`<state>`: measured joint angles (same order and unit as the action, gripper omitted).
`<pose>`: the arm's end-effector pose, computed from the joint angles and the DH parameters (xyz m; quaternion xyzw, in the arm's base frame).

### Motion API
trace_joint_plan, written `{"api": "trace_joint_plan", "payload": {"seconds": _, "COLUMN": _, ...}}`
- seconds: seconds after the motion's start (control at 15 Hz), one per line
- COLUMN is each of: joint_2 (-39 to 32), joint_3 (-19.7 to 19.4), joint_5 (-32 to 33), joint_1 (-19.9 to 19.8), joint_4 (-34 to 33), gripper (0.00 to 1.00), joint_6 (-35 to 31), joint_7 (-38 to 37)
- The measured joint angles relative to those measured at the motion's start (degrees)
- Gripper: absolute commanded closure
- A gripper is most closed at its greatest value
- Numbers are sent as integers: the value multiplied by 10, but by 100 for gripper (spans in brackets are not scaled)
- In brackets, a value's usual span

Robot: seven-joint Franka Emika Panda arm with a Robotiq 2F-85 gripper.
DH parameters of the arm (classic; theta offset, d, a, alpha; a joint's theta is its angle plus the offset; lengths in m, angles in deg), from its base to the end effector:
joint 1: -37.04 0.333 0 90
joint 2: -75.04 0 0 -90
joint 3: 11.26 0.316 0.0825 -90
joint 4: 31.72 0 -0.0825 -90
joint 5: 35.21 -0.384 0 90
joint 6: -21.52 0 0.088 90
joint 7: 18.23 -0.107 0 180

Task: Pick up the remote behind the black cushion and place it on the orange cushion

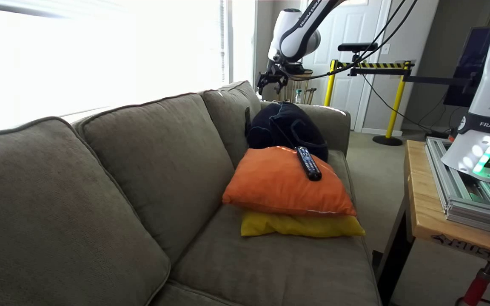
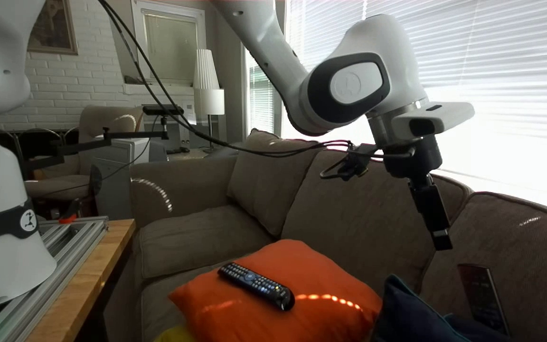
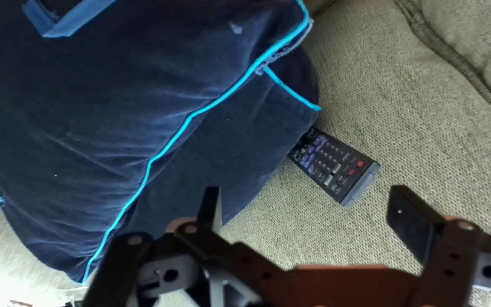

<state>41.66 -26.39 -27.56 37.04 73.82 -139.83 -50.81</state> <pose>0.6628 -0.1535 0.2614 0.9249 -0.3080 0.2122 0.0684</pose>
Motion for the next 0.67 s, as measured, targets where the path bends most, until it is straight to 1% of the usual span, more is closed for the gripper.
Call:
{"api": "trace_joint_plan", "payload": {"seconds": 0.33, "joint_2": -87, "joint_3": -4, "joint_5": -46, "joint_1": -1, "joint_4": -98, "gripper": 0, "joint_6": -19, "joint_7": 0}}
{"api": "trace_joint_plan", "payload": {"seconds": 0.67, "joint_2": -177, "joint_3": -6, "joint_5": -90, "joint_1": -1, "joint_4": -201, "gripper": 0, "joint_6": -20, "joint_7": -1}}
